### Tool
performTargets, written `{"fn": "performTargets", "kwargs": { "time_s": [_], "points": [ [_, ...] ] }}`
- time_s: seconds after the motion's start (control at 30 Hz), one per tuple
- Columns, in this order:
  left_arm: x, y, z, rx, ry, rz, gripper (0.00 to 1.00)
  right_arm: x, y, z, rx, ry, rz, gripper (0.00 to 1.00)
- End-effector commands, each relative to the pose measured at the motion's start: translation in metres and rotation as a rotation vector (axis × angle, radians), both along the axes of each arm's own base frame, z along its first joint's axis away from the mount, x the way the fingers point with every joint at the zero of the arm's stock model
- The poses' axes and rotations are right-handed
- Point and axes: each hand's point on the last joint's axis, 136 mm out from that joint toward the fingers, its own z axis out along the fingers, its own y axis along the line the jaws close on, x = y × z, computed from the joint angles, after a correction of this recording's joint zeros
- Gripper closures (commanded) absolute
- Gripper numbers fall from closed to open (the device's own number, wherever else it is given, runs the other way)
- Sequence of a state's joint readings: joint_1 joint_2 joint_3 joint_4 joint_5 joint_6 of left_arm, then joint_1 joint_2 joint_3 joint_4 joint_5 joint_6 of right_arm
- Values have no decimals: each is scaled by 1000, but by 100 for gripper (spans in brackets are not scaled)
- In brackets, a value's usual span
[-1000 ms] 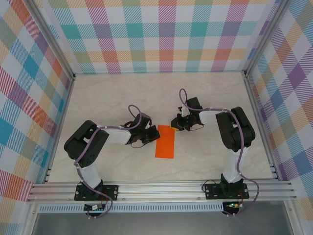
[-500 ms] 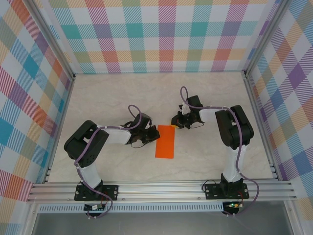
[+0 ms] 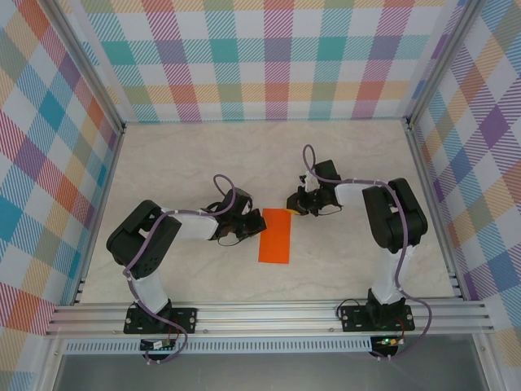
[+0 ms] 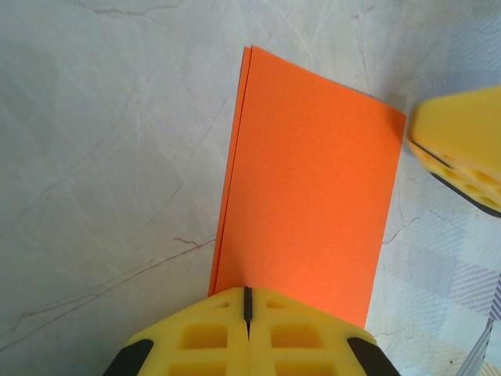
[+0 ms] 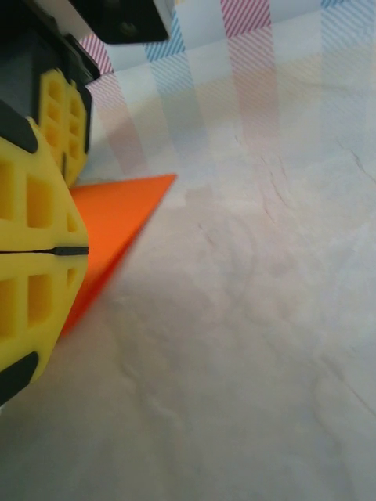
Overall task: Fold a paper plane with a square sheet of paper (pick it up from the middle)
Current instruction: Fold the square sheet of paper in half at the center of the table.
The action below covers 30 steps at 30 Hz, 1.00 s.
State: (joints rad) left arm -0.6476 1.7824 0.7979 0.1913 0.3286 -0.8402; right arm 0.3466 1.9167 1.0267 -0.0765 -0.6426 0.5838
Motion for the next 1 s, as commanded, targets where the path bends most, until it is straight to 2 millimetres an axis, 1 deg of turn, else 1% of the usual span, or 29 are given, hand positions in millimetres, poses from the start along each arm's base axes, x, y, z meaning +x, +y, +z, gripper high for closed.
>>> {"fn": "performTargets", "kwargs": {
  "time_s": [0.0, 0.07, 0.23, 0.37, 0.5, 0.57, 0.8, 0.97],
  "points": [
    [-33, 27, -40, 160, 121, -8, 100, -17, 5, 24, 68, -22, 37, 94],
    [-33, 26, -40, 159, 122, -10, 100, -31, 8, 26, 81, -12, 47, 94],
    [-33, 26, -40, 158, 121, -11, 100, -76, 16, 33, 91, 3, 91, 94],
    [-33, 26, -40, 162, 123, -11, 100, -121, 20, 30, 56, 21, 133, 93],
    [-33, 24, -40, 155, 125, -18, 100, -156, 21, 18, 35, 67, 172, 92],
    [-34, 25, -41, 157, 128, -18, 100, -166, 20, 13, 19, 87, 179, 92],
    [-34, 26, -40, 155, 125, -15, 100, -185, 10, -14, -39, 143, 181, 92],
    [-33, 25, -37, 153, 120, -14, 100, -190, -4, -30, -136, 166, 172, 91]
  ]
}}
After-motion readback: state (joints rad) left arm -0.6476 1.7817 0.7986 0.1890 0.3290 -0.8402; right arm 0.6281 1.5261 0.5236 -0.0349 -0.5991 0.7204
